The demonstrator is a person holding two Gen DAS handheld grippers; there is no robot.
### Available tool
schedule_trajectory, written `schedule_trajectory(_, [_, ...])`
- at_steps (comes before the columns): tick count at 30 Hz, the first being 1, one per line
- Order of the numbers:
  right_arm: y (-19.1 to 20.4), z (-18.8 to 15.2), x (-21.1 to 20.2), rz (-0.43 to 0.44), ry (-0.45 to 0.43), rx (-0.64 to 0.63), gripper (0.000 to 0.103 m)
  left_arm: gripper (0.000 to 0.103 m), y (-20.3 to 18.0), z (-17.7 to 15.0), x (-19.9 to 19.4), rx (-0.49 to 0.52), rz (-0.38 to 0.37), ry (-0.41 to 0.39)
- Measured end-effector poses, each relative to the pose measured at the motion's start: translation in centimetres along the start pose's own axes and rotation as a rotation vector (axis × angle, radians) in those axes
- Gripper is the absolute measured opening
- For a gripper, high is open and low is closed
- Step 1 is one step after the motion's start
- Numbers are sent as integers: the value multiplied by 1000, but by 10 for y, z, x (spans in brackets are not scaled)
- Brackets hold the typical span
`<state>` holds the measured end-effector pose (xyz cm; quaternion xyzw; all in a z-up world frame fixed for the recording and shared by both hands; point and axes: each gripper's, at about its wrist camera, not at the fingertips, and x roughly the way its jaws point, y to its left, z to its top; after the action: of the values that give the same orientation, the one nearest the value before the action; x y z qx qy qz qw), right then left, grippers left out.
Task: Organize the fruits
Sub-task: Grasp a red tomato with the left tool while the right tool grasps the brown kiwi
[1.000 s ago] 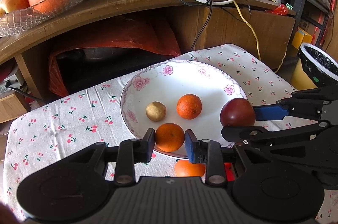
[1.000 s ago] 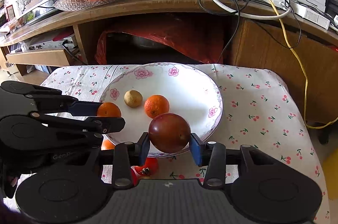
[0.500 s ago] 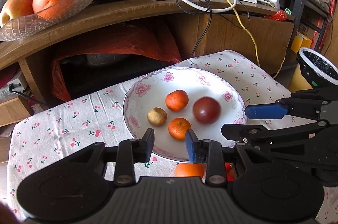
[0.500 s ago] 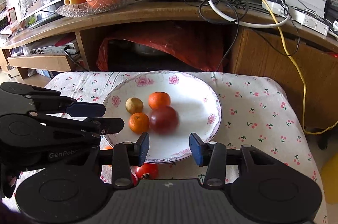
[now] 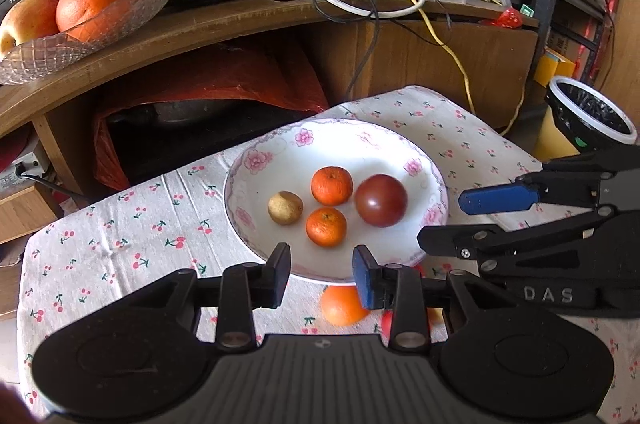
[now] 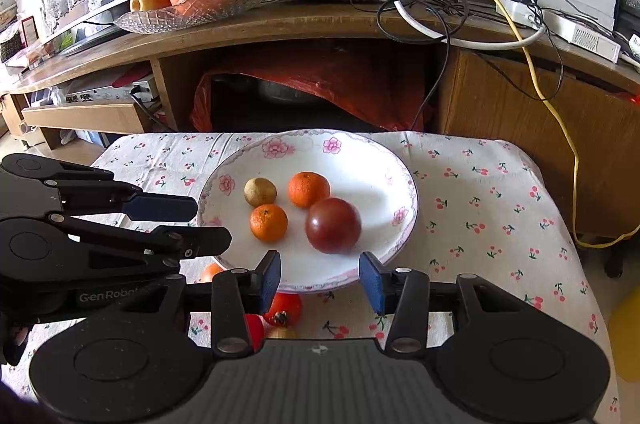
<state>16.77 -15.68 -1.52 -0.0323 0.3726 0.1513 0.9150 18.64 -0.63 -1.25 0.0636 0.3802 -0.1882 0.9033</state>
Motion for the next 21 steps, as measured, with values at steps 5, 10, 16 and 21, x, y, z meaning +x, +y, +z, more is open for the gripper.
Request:
schedule_trajectory(5, [-2, -5, -5, 11, 11, 4, 40, 45, -5, -3, -4, 21, -20, 4])
schedule_trajectory(10, [-7, -11, -7, 16, 29, 7, 40, 45, -10, -8, -7, 46, -43, 22])
schedule_trajectory(16, [-10, -19, -11, 46, 60, 1, 40, 45, -14, -20, -13, 86, -80, 51])
schedule_trajectory(21, [-7, -26, -13, 90, 96, -13, 40, 45, -17, -27, -14, 110, -115, 73])
